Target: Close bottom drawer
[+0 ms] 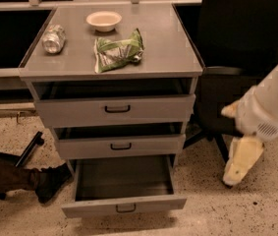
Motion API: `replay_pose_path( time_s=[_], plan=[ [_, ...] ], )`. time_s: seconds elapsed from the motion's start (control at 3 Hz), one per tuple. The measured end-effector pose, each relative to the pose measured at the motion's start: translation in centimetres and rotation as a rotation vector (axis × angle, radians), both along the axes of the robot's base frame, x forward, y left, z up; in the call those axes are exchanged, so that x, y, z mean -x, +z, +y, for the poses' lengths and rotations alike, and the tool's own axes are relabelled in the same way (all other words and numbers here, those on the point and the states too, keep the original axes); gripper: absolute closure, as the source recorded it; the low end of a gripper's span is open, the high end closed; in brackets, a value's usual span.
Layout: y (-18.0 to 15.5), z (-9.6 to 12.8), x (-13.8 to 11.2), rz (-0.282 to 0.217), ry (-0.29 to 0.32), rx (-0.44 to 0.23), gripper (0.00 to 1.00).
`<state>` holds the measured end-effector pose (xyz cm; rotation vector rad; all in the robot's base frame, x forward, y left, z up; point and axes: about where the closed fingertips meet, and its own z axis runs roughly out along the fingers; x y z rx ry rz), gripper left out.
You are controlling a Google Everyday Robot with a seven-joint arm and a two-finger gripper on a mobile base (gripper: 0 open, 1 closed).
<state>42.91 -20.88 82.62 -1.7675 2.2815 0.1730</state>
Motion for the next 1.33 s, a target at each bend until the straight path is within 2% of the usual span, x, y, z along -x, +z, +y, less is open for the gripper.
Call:
replay_pose_path(
  time_s=[0.33,1.0,1.33],
  plan=[
    [-10.6,1.1,2.0,0.139,0.014,-0.088,0.0],
    [-12.6,1.5,2.5,0.174,0.028,-0.102,0.0],
    [-18.0,2.9,2.4,0.22,0.077,-0.138,0.0]
  ],
)
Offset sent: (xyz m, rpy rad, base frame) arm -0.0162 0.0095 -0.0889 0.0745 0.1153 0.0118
